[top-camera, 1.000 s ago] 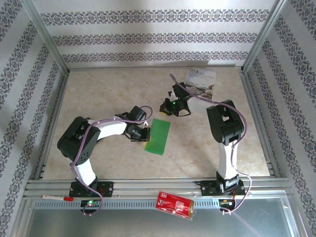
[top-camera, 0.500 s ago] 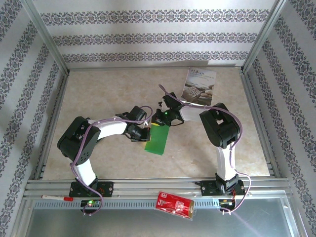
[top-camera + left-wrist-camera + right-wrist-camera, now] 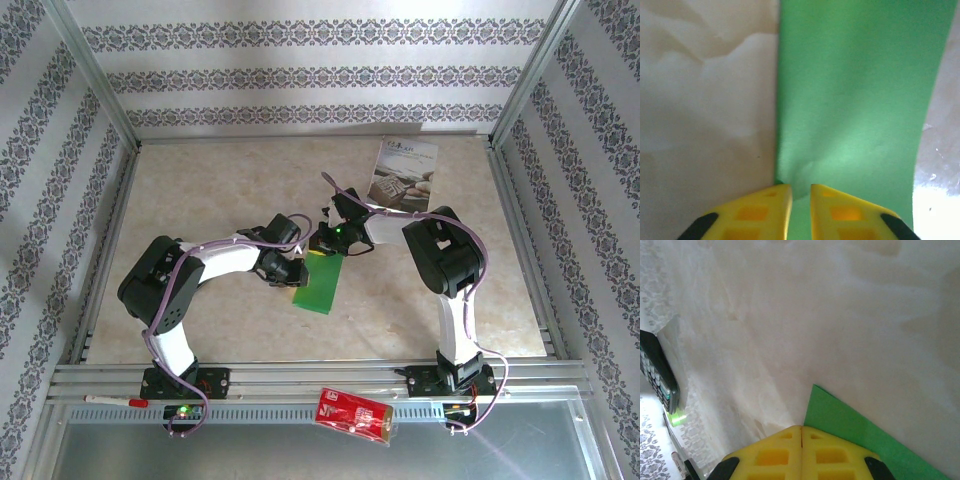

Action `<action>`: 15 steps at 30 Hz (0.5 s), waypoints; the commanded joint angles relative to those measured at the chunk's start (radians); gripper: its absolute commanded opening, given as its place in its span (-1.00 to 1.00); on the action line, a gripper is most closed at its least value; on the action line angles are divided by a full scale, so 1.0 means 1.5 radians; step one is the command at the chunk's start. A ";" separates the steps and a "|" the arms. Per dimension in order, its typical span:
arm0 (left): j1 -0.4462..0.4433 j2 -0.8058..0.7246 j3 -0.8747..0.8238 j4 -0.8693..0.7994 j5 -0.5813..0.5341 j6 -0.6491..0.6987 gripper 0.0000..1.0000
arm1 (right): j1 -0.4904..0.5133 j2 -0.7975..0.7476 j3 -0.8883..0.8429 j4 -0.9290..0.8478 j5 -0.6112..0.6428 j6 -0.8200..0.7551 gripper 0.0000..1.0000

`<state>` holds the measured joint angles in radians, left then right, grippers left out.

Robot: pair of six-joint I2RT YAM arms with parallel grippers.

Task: Fold a paper plane with a square sheet of paper (pick it up from the middle)
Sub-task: First fold in half a square sheet of paper at the center of the table.

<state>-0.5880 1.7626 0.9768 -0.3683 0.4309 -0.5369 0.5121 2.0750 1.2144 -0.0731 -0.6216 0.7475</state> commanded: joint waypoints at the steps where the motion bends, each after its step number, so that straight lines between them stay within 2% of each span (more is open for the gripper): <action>1: -0.006 -0.028 0.006 -0.080 -0.029 -0.009 -0.37 | -0.008 0.040 -0.029 -0.038 0.054 -0.031 -0.94; 3: 0.000 -0.050 0.010 -0.051 -0.008 -0.027 -0.27 | -0.008 0.041 -0.036 -0.036 0.055 -0.030 -0.94; 6: 0.022 -0.067 -0.009 0.019 0.032 -0.071 -0.27 | -0.009 0.040 -0.047 -0.028 0.057 -0.027 -0.95; 10: 0.043 -0.063 -0.028 0.102 0.074 -0.118 -0.50 | -0.010 0.042 -0.050 -0.031 0.060 -0.027 -0.98; 15: 0.045 -0.018 -0.014 0.142 0.104 -0.133 -0.85 | -0.014 0.046 -0.053 -0.034 0.064 -0.027 -1.00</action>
<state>-0.5232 1.6993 0.9512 -0.2321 0.5339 -0.6956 0.5056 2.0750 1.1896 -0.0307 -0.6403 0.7330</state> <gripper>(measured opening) 0.093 0.042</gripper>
